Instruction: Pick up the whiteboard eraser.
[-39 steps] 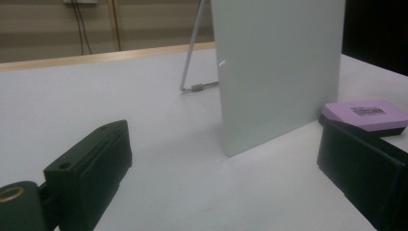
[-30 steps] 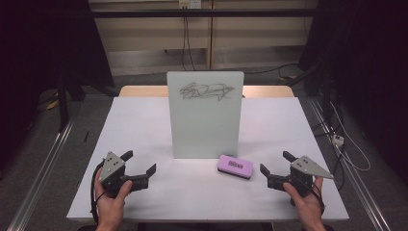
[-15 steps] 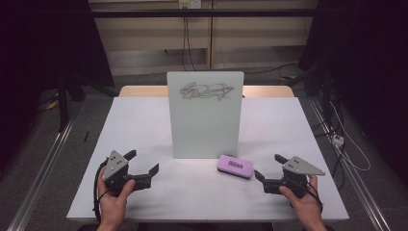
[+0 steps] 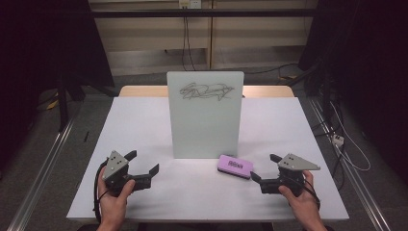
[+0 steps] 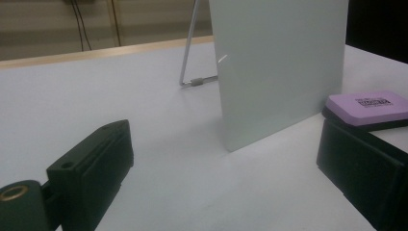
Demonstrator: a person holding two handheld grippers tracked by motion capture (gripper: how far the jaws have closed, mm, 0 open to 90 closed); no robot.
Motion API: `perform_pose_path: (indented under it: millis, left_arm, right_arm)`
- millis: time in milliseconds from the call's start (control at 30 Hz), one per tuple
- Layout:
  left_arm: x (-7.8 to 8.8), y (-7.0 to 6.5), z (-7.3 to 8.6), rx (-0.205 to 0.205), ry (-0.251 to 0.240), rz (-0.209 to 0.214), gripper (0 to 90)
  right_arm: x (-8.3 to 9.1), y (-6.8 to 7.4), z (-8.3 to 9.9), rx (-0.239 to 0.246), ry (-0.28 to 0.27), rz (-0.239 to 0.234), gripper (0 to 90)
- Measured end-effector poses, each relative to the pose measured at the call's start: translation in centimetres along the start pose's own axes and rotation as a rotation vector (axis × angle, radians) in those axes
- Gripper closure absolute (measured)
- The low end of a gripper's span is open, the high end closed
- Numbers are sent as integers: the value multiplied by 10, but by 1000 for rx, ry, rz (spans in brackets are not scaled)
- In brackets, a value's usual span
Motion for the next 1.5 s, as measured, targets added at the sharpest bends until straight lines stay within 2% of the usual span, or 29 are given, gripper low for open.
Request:
perform_pose_path:
  millis: [33,333,367,467,533,733,867,1033,1200,1300,1500]
  left_arm:
    - [0,0,0,-2,1,1,54]
    - [0,-2,1,-10,2,1,53]
    - [0,-2,1,-12,3,-1,54]
    - [1,-1,0,-20,5,2,53]
    - [1,-2,0,-18,-1,1,53]
    - [3,-3,-1,-27,-3,6,54]
    - [4,-3,-1,-18,-9,5,53]
    - [4,-4,-1,-36,-3,8,53]
    - [3,-5,-1,-57,-4,6,53]
    - [3,-6,-1,-59,-1,12,52]
    - [3,-8,-1,-69,-2,18,50]
  right_arm:
    - [-1,2,-2,4,23,-22,35]
    - [-13,11,-11,39,75,-84,26]
    - [-15,12,-12,45,86,-99,26]
    - [-21,14,-14,96,126,-103,45]
    - [-24,16,-15,90,160,-131,40]
    - [-32,22,-24,120,226,-191,62]
    - [-39,23,-32,134,232,-211,96]
    - [-54,26,-28,153,302,-267,100]
    - [-68,27,-22,190,338,-259,115]
    - [-72,29,-18,211,383,-286,118]
    - [-77,26,-15,208,418,-306,140]
Point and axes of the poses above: each handheld gripper's, and its own axes: x roughly backward along the jaws, z roughly out of its underside, y roughly to its left, the point moved 7 cm from there along -x, roughly forward along the jaws, and after that the axes turned 10 degrees about -y, right-handed, at the moved point
